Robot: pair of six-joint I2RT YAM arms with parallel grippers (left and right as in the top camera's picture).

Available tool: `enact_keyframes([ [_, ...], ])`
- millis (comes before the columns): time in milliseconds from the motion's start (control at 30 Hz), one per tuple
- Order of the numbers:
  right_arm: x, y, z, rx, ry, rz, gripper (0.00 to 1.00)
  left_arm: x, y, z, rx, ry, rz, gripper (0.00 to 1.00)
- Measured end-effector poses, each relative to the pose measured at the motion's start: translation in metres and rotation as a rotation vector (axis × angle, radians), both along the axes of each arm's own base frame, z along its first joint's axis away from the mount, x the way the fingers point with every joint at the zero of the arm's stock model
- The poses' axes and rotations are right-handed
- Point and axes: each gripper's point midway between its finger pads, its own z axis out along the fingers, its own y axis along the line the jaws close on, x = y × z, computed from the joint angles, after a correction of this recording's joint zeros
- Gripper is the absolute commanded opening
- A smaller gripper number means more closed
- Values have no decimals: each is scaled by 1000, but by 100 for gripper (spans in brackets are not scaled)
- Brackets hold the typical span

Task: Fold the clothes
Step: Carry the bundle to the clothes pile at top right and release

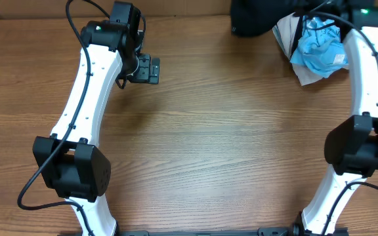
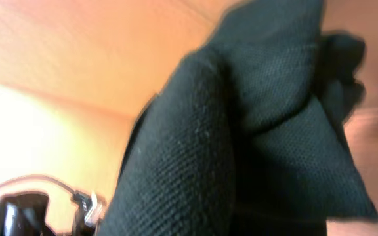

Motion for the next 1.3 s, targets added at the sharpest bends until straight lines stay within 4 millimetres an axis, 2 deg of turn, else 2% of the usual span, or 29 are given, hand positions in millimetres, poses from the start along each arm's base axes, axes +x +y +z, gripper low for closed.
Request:
enact_keyframes([
  [233, 17, -71, 41, 25, -172, -134, 4, 5, -1, 1, -4, -22, 0, 100],
  [333, 17, -103, 43, 25, -177, -198, 4, 8, -2, 2, -7, -34, 1, 100],
  [433, 17, -124, 39, 29, -163, -239, 4, 10, -2, 3, -8, -40, 3, 100],
  [533, 20, -140, 18, 42, -99, -267, 4, 10, -2, 3, -9, -44, 3, 100],
  [600, 23, -150, -6, 55, -30, -282, 4, 11, -2, 3, -9, -44, 3, 100],
  [667, 25, -164, -41, 71, 69, -312, 4, 11, -2, 3, -9, -45, 3, 100],
  [767, 21, -194, -98, 79, 228, -393, 4, 11, -2, 3, -9, -46, 3, 100],
  [833, 14, -222, -119, 68, 277, -451, 4, 12, -2, 3, -11, -50, 3, 100],
  [867, 10, -233, -122, 63, 282, -471, 4, 13, -2, 4, -11, -54, 3, 100],
  [933, 2, -259, -123, 53, 279, -516, 13, 14, -3, 4, -12, -61, 3, 100],
  [1033, -13, -291, -128, 36, 290, -571, 75, 16, -3, 5, -14, -70, 3, 100],
  [1067, -16, -297, -130, 31, 297, -581, 88, 17, -3, 5, -14, -72, 3, 100],
  [1167, -23, -305, -135, -1, 299, -588, 100, 18, -3, 5, -15, -74, 3, 100],
  [1300, -23, -299, -138, -29, 301, -570, 100, 17, -3, 5, -15, -74, 3, 100],
])
